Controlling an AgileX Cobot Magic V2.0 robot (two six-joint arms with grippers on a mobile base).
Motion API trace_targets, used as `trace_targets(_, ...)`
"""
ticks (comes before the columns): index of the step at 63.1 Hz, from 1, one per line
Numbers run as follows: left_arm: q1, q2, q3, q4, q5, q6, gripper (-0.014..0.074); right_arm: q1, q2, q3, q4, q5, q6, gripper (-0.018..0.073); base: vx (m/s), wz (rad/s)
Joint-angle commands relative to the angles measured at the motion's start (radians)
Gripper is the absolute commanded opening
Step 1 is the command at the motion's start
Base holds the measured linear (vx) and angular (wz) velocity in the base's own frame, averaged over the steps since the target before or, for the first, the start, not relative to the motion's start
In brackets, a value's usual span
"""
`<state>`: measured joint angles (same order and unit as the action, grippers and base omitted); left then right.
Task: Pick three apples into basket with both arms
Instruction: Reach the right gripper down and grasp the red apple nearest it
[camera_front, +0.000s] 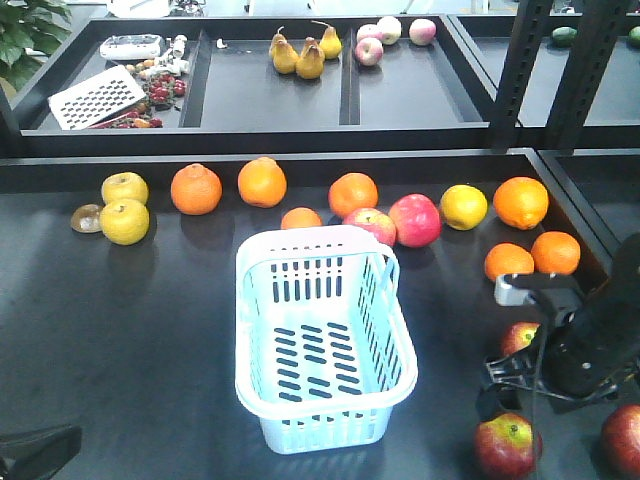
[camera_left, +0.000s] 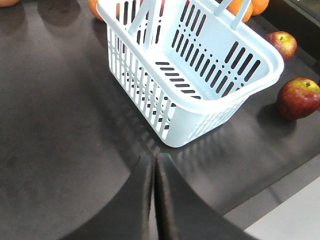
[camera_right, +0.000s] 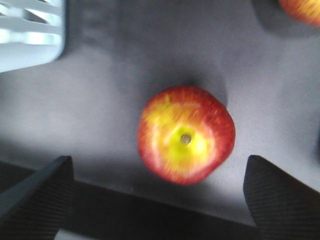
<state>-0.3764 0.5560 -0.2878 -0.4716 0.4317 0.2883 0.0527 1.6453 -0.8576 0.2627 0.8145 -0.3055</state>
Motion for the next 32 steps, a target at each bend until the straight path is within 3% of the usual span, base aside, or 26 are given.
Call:
trace_targets(1, 0.002, 0.003, -0.025, -0.024, -0.063, -0.009, -0.0006, -0.001, 0.027, -0.03, 0.004, -0.042, -0.005, 0.0641, 0.0, 0.0)
trace_targets(32, 0.002, 0.003, -0.025, -0.024, -0.063, -0.009, -0.0006, -0.001, 0.206, -0.03, 0.0, -0.114, -0.02, 0.0617, 0.0, 0.0)
